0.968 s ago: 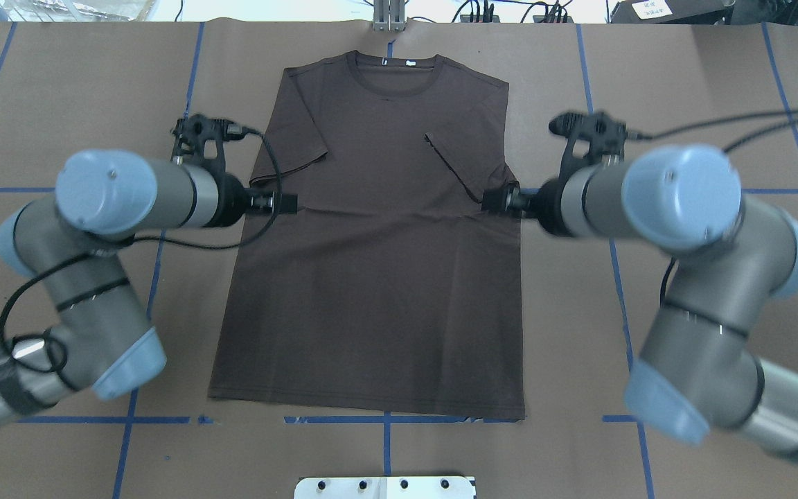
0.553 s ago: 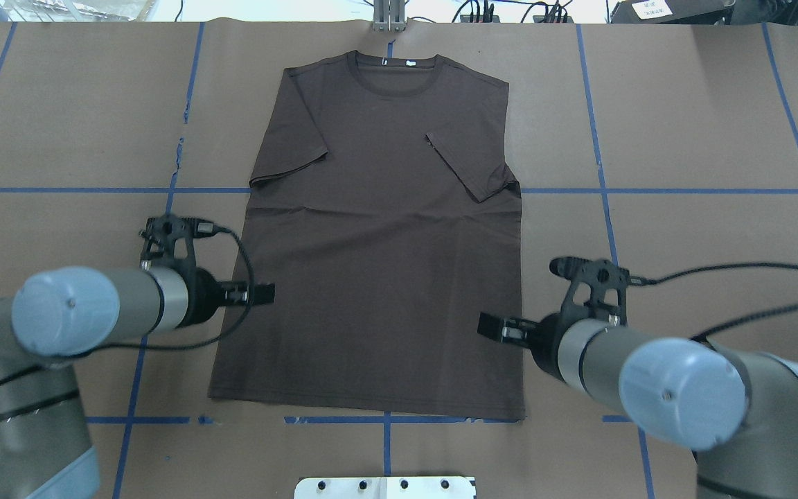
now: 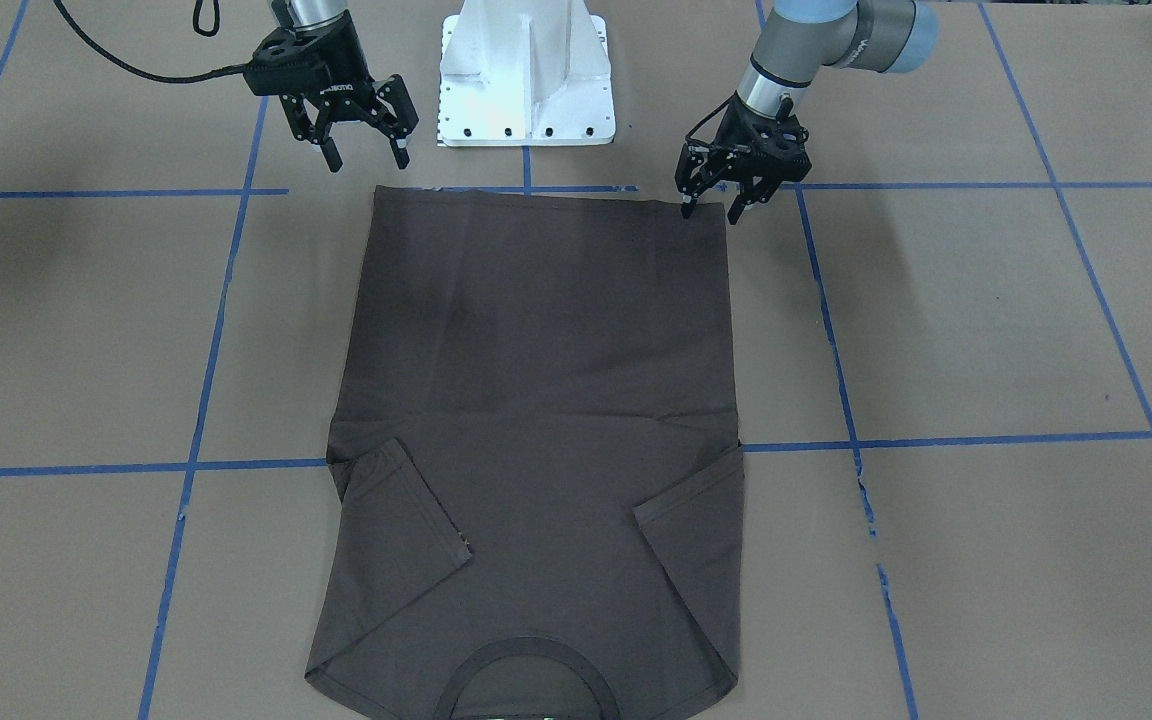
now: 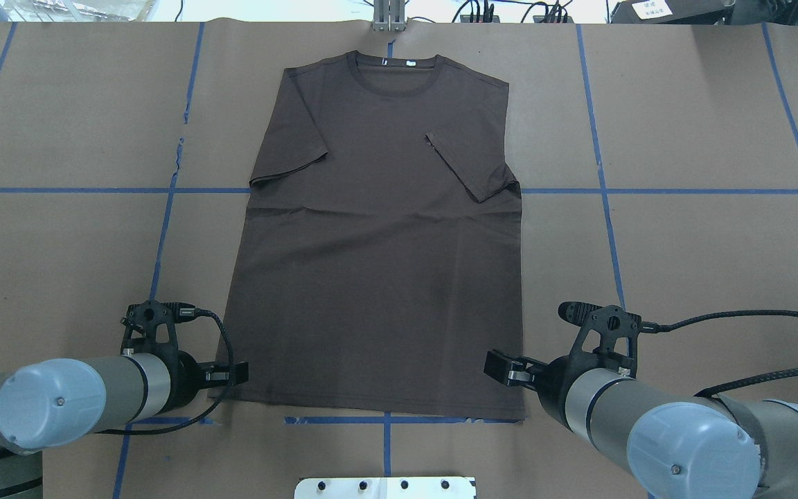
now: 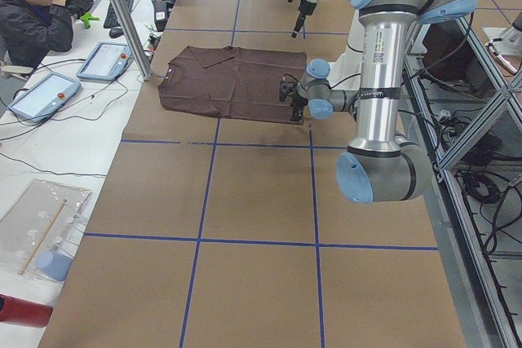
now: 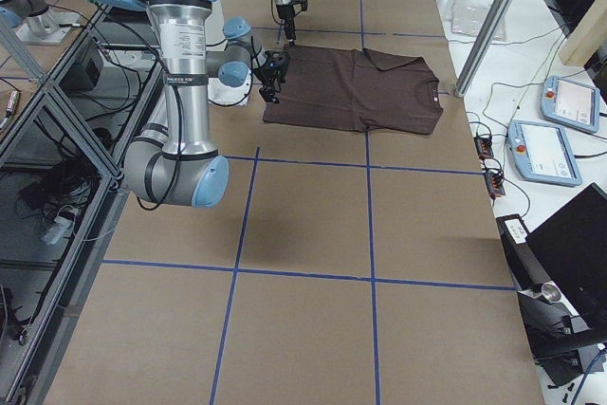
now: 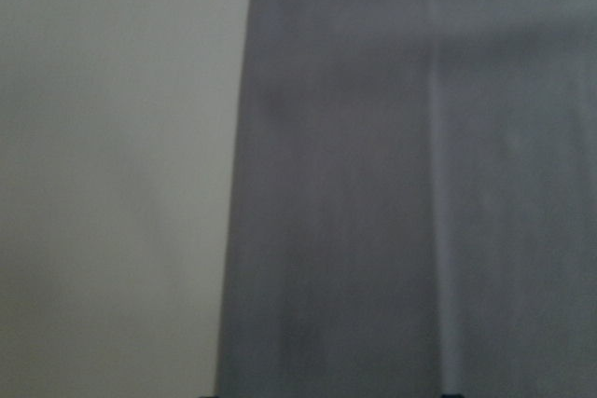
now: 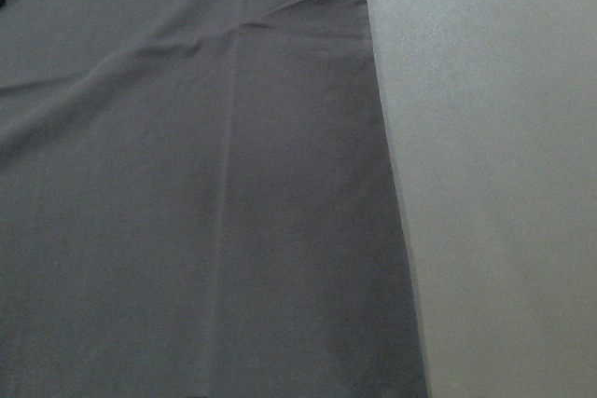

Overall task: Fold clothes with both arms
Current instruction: 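Grasp the hem corners with both grippers, adjusting the right gripper's grip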

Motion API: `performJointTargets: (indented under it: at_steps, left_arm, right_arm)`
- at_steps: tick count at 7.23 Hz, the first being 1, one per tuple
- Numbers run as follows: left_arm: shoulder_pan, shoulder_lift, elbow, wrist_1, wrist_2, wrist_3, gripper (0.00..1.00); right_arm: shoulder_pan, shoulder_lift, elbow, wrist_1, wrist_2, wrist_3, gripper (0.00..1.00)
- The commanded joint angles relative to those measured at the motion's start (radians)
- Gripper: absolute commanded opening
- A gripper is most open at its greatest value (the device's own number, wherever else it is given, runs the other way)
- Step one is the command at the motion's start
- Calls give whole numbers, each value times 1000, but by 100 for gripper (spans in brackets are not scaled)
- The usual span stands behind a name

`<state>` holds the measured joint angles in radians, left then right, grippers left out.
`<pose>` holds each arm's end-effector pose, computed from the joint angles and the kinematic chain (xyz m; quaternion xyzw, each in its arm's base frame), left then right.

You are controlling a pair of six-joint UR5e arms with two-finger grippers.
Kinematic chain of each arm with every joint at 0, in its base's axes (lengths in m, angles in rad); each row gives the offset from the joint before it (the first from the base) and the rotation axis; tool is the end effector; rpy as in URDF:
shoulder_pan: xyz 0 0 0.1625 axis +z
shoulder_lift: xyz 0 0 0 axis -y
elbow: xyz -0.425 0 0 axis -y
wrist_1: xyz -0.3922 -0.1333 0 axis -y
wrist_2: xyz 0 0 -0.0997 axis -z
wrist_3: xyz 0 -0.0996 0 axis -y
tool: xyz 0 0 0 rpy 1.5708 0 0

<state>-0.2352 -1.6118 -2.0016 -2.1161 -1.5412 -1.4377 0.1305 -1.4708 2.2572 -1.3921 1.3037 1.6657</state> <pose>0.4583 -0.2499 0.3764 0.1019 0.4763 -0.0518 0.8718 -0.4306 -0.2175 0.2805 0.1261 -0.4577 0.1601 0.8654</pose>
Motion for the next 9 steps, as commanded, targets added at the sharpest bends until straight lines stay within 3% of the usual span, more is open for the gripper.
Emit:
performJointTargets:
  at_steps: [1, 7, 9]
  left_arm:
    - [22, 7, -2, 39, 1, -12, 67]
    - [34, 7, 7, 41, 1, -12, 59]
    - [34, 6, 3, 41, 1, -18, 0]
  right_arm:
    - [-2, 3, 1, -1, -3, 2, 96]
    - [-2, 4, 1, -1, -3, 2, 97]
    - [-2, 4, 1, -1, -4, 2, 97]
